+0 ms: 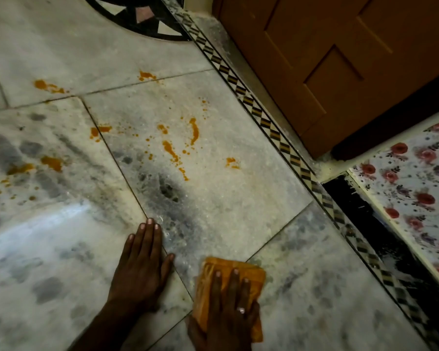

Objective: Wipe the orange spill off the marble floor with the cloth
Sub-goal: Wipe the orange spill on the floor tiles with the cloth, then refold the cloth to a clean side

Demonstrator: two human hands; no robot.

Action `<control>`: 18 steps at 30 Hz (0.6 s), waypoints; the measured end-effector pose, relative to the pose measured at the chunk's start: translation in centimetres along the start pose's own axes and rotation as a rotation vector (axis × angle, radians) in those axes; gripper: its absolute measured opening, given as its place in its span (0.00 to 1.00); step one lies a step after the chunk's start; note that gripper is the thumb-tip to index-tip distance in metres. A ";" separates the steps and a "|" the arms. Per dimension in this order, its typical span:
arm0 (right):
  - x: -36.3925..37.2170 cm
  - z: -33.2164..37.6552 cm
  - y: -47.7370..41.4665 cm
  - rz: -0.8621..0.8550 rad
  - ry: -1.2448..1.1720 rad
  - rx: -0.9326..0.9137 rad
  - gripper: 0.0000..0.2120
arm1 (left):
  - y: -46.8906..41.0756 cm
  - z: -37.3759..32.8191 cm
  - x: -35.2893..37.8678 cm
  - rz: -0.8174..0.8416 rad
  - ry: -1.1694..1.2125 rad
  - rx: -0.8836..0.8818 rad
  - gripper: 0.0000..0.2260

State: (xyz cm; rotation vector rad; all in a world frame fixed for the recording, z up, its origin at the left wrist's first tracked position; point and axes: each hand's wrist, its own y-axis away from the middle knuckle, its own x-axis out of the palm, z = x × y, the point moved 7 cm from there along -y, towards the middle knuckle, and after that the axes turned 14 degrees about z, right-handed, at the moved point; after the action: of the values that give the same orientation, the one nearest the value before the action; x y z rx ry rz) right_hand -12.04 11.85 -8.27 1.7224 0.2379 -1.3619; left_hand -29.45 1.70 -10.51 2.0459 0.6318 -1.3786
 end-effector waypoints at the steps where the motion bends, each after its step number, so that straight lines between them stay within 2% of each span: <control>1: 0.7 0.8 0.3 0.035 -0.002 -0.022 0.46 | 0.0 0.0 0.0 0.005 -0.004 0.007 0.33; 2: 1.2 1.4 0.5 0.034 -0.003 -0.057 0.40 | 0.2 0.0 0.0 0.016 -0.006 0.016 0.33; 4: 1.5 2.6 1.6 -0.045 0.030 -0.170 0.20 | 0.3 0.1 -0.3 0.045 0.008 0.028 0.33; 5: 1.3 3.4 2.0 -0.098 0.008 -0.250 0.16 | 0.5 0.1 -0.4 0.055 0.015 0.034 0.33; 6: 1.3 4.0 2.0 -0.136 -0.050 -0.343 0.16 | 0.6 0.1 -0.6 0.071 0.021 0.040 0.33; 7: 0.7 4.3 2.1 -0.080 -0.150 -0.402 0.15 | 0.8 0.0 -0.8 0.087 0.027 0.046 0.33; 9: -1.0 4.5 1.9 0.140 -0.332 -0.538 0.18 | 0.8 0.2 -0.9 0.129 0.084 0.028 0.34; 10: -2.6 4.2 1.3 0.124 -0.495 -0.587 0.17 | 0.6 0.5 -1.1 0.148 0.140 0.005 0.35; 11: -4.3 3.6 0.2 0.134 -0.649 -0.586 0.15 | 0.4 0.7 -1.4 0.156 0.197 -0.013 0.37; 13: -6.8 2.5 -2.6 0.314 -0.970 -0.474 0.12 | 0.4 1.2 -2.5 0.114 0.313 -0.055 0.41; 14: -8.4 2.5 -3.7 0.350 -1.044 -0.438 0.10 | 0.5 1.3 -3.1 0.132 0.389 -0.086 0.39; 16: -11.3 2.9 -5.3 0.389 -1.151 -0.430 0.05 | 0.6 0.9 -4.5 0.139 0.551 -0.143 0.29; 18: -13.6 3.8 -6.1 0.409 -1.206 -0.452 0.10 | 0.9 0.6 -5.8 0.062 0.838 -0.255 0.21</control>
State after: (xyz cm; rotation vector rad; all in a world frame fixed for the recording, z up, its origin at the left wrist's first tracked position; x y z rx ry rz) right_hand -23.55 17.52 0.24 0.3640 -0.4368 -1.6175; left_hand -31.32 0.27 -5.09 2.3493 1.0040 -0.3190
